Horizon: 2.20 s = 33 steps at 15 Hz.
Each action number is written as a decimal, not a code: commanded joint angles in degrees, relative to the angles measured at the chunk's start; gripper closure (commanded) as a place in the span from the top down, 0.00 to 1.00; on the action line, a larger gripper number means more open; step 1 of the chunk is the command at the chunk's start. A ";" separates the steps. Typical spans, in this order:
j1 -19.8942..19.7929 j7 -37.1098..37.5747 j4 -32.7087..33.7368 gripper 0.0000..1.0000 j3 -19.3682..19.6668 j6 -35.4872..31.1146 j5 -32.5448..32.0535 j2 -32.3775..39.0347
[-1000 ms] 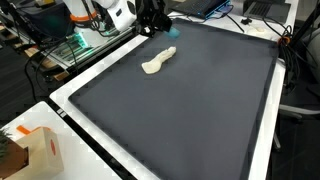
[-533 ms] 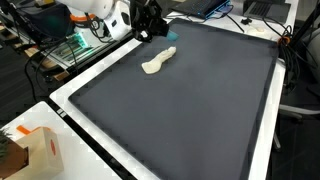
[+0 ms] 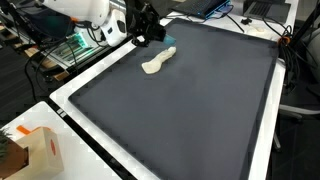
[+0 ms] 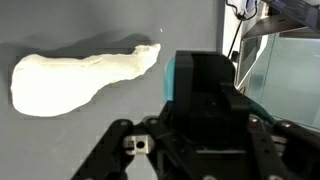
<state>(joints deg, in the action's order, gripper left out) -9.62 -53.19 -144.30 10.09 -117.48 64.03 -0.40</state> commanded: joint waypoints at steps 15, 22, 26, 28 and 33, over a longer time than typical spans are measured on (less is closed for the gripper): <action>1.67 22.58 -1.88 0.25 -3.15 -1.57 -16.65 -12.89; 4.03 37.27 -0.80 0.25 -6.27 -0.57 -27.62 -19.54; 5.26 46.87 0.36 0.25 -8.62 0.17 -35.63 -22.86; 5.96 50.96 1.06 0.25 -9.66 0.54 -39.25 -24.15; 6.98 59.49 3.14 0.25 -12.74 0.85 -47.36 -26.13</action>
<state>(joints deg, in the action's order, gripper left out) -3.21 1.11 -141.83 -1.26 -117.70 21.33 -24.62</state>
